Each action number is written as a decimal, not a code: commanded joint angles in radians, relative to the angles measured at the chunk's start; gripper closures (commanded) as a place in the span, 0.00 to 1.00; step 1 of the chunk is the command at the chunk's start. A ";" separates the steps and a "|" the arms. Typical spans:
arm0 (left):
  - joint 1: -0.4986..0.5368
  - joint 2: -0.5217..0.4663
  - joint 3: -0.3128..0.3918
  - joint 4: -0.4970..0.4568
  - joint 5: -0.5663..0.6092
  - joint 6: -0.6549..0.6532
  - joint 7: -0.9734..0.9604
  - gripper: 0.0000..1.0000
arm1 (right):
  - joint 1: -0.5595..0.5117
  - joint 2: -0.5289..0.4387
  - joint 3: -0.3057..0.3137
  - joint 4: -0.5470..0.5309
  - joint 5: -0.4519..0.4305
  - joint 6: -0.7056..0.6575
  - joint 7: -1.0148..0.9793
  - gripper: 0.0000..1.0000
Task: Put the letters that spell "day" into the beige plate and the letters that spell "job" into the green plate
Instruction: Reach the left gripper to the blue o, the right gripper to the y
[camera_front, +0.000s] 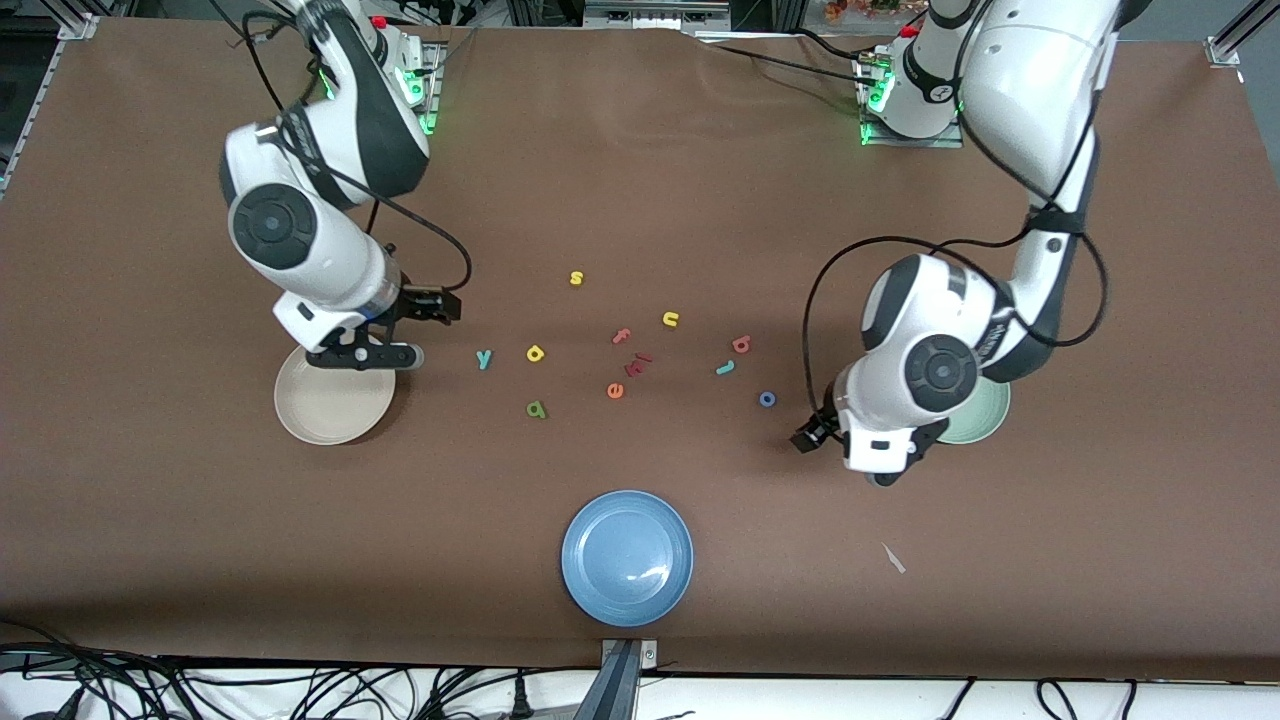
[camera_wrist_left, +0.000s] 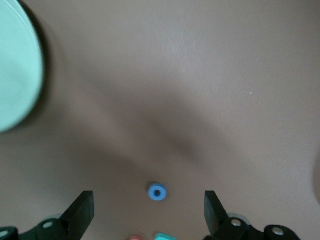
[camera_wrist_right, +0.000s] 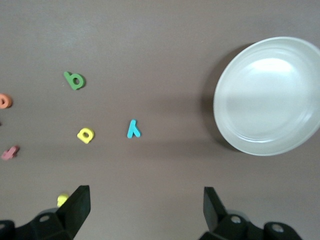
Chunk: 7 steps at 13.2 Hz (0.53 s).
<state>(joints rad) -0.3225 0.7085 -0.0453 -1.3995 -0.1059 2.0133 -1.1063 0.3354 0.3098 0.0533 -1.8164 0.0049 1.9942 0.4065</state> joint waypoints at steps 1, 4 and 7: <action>-0.032 0.012 0.012 -0.070 -0.052 0.118 -0.040 0.17 | 0.024 0.011 -0.006 -0.093 -0.006 0.128 0.057 0.00; -0.058 0.017 0.012 -0.136 -0.066 0.176 -0.043 0.21 | 0.037 0.067 -0.006 -0.139 -0.006 0.257 0.106 0.00; -0.070 0.017 0.005 -0.206 -0.069 0.260 -0.043 0.22 | 0.048 0.129 -0.006 -0.172 -0.006 0.398 0.109 0.00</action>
<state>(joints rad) -0.3738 0.7445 -0.0460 -1.5463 -0.1386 2.2161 -1.1511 0.3702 0.4107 0.0532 -1.9666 0.0043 2.3159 0.4948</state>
